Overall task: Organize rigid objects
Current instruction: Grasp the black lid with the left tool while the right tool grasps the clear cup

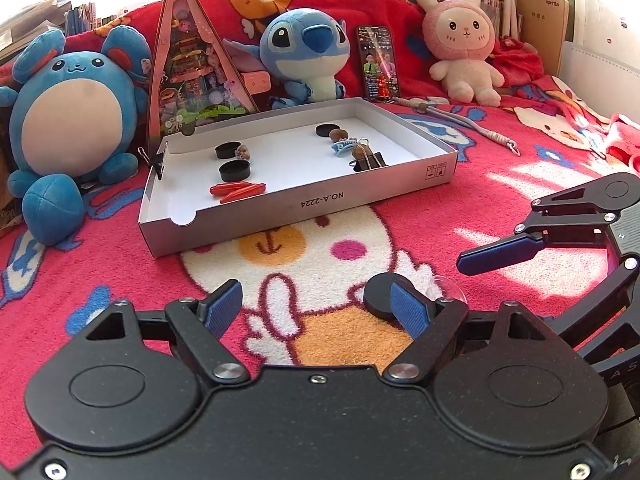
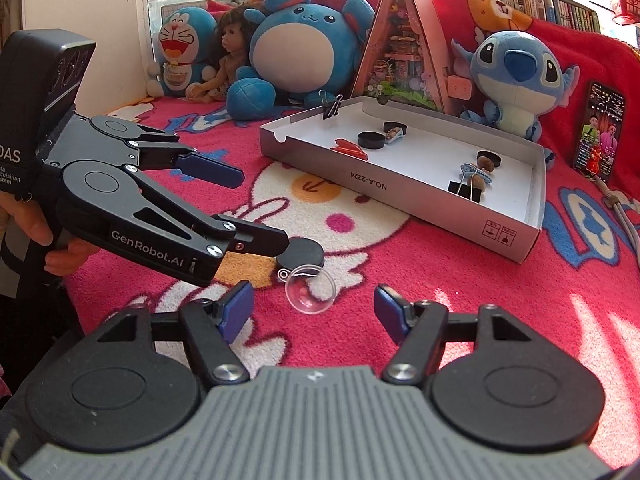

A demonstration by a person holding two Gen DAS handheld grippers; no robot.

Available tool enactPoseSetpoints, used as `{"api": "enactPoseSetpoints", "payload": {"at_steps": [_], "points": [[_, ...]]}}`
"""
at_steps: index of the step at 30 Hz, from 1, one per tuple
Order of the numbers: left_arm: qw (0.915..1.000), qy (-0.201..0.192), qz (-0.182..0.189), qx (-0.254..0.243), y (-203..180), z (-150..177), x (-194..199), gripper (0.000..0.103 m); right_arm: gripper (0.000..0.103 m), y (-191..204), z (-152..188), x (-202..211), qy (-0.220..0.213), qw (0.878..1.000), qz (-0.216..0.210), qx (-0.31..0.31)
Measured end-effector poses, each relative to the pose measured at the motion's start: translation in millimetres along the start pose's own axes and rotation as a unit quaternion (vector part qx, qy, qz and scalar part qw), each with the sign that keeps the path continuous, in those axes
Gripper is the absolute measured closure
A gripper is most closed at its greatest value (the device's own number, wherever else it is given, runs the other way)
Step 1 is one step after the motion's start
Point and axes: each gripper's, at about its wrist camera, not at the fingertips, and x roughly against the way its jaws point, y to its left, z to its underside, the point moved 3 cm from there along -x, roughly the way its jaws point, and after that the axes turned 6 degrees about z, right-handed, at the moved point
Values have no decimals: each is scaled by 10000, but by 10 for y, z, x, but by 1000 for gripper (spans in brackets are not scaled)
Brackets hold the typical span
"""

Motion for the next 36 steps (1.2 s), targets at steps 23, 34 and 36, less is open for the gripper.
{"api": "enactPoseSetpoints", "payload": {"at_steps": [23,34,36], "points": [[9998,17,184,-76,-80,72,-62,25,53,-151,32,-49,26,9989,38,-466],[9994,-42,353,16,-134,45,-84,27,69,-193,12,35,-102,9983,160,-548],[9990,-44,439,47,-157,40,-91,28,69,-217,2,63,-130,9980,256,-555]]}}
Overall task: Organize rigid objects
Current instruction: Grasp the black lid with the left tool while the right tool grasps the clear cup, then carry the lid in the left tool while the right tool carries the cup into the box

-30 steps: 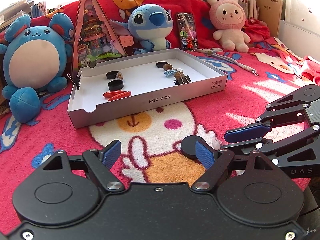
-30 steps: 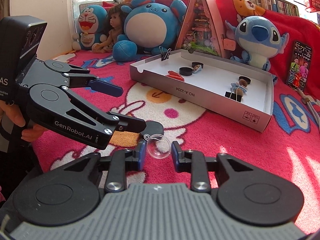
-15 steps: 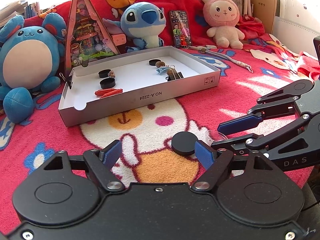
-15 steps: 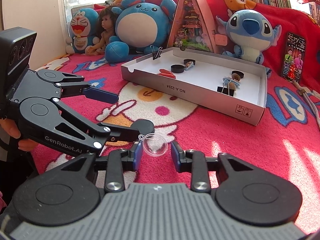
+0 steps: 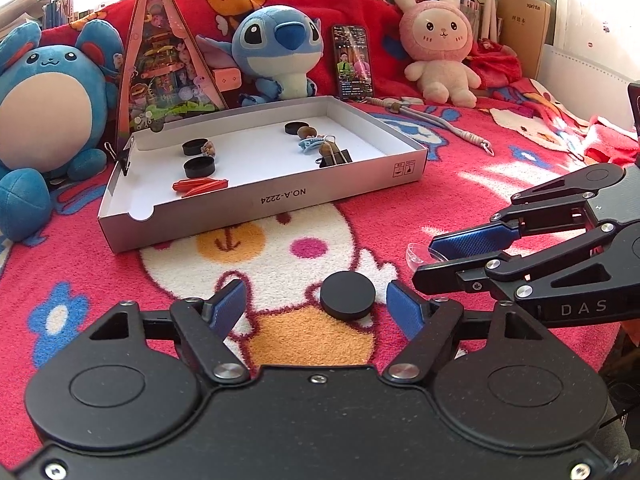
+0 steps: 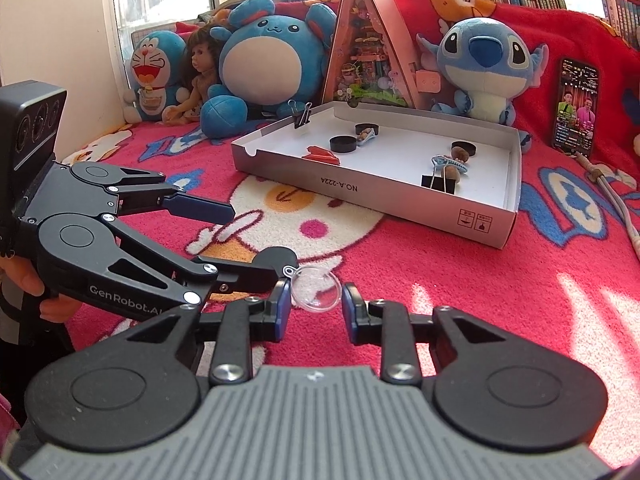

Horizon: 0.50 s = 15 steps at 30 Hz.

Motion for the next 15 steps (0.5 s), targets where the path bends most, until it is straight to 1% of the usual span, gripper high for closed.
{"api": "enactPoseSetpoints", "payload": {"at_steps": [4,6,8,9,11,13,15], "points": [[9999,-19,164,-22,-74,3,-20,33,69,-75,-1,58,-44,9999,154,-38],[9998,1,194,-31,-114,4,-50,39,69,-112,4,79,-51,9997,219,-77],[9997,50,244,-6,-151,7,-90,51,69,-150,10,92,-59,9994,302,-135],[9996,68,273,4,-168,10,-107,53,69,-162,11,93,-63,9993,334,-154],[9997,42,228,-28,-197,9,-125,65,69,-179,5,88,-77,9990,397,-185],[9998,26,163,-70,-214,1,-130,73,69,-188,0,82,-91,9988,449,-198],[9999,0,151,-1,-203,-8,-126,73,69,-192,-5,80,-113,9985,491,-209]]}}
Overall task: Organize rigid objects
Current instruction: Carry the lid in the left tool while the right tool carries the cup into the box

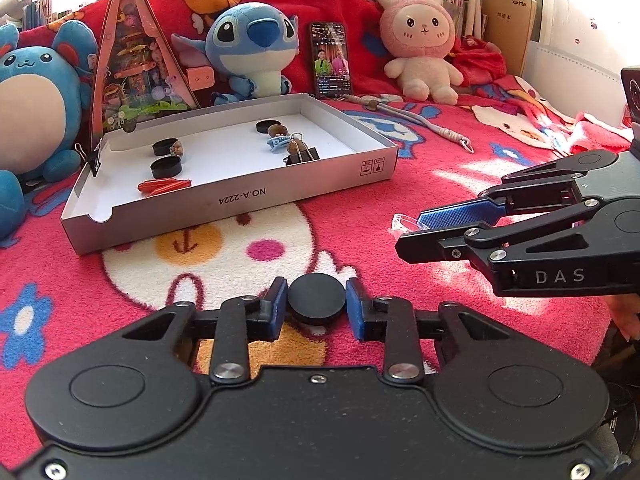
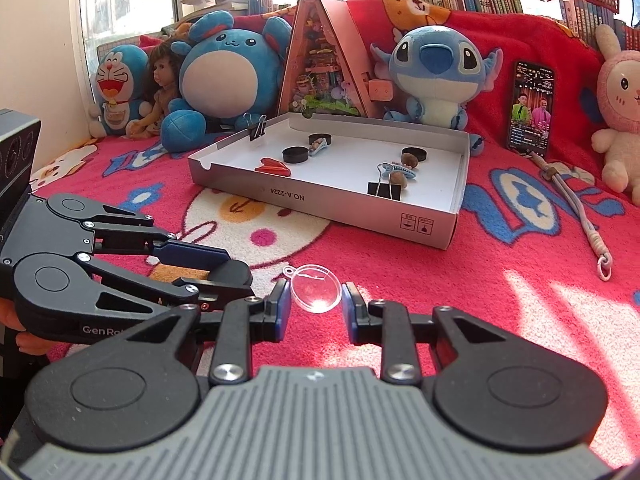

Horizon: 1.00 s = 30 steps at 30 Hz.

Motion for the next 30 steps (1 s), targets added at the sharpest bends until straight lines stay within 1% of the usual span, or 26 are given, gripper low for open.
{"api": "enactPoseSetpoints", "payload": {"at_steps": [6,9,13,19,26,30], "points": [[9996,-89,-175,205,95,-51,34,73,69,-10,-25,-3,-55,9999,73,-59],[9991,-196,-250,266,163,-108,78,73,69,-16,-48,1,-108,9998,135,-84],[9977,-386,-382,405,298,-267,135,73,69,-37,-116,1,-159,9995,234,-116],[9941,-585,-584,708,582,-549,144,73,69,-110,-316,-29,-297,9982,474,-195],[9898,-584,-713,1088,863,-759,1,73,69,-265,-565,-224,-259,9958,786,-391],[9880,-454,-769,1257,998,-813,-150,73,69,-334,-657,-367,-163,9955,813,-453]]}}
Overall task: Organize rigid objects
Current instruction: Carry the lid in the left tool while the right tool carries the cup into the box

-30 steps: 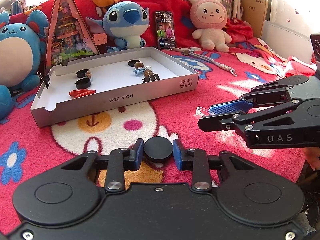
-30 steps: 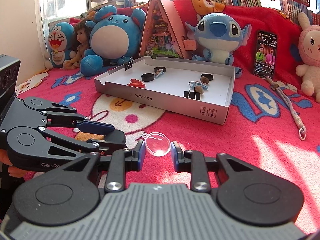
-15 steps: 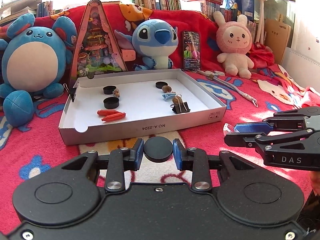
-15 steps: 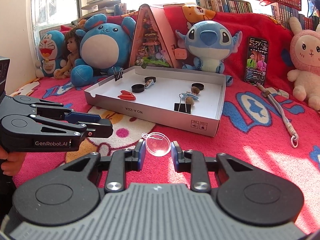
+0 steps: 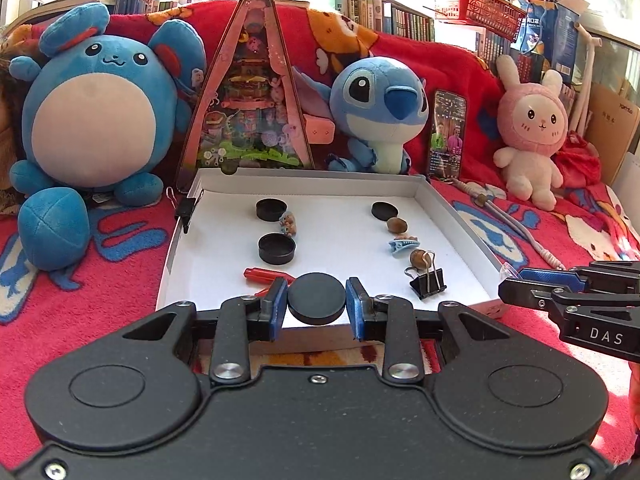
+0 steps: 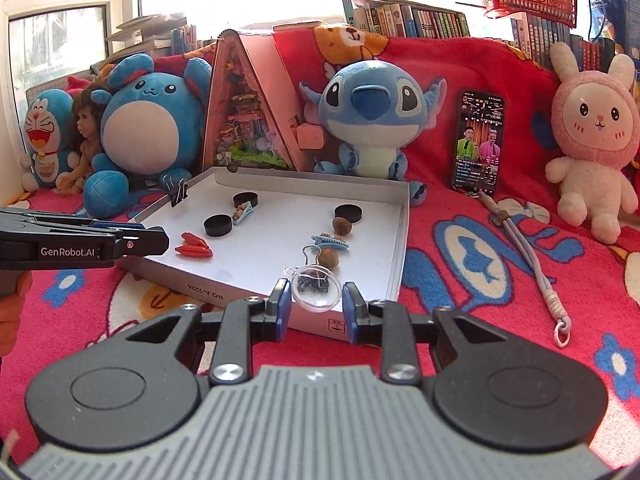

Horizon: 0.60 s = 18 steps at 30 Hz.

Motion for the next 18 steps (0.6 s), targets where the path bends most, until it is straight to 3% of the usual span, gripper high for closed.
{"api": "enactPoseSetpoints", "payload": {"at_steps": [7,18], "points": [[9993,235,-123,279,134,-20,-258,73,69,-16,-33,-230,276,9995,-4,-118],[9983,407,-314,256,188,19,-454,73,69,60,-34,-503,574,9983,-9,-132]]}}
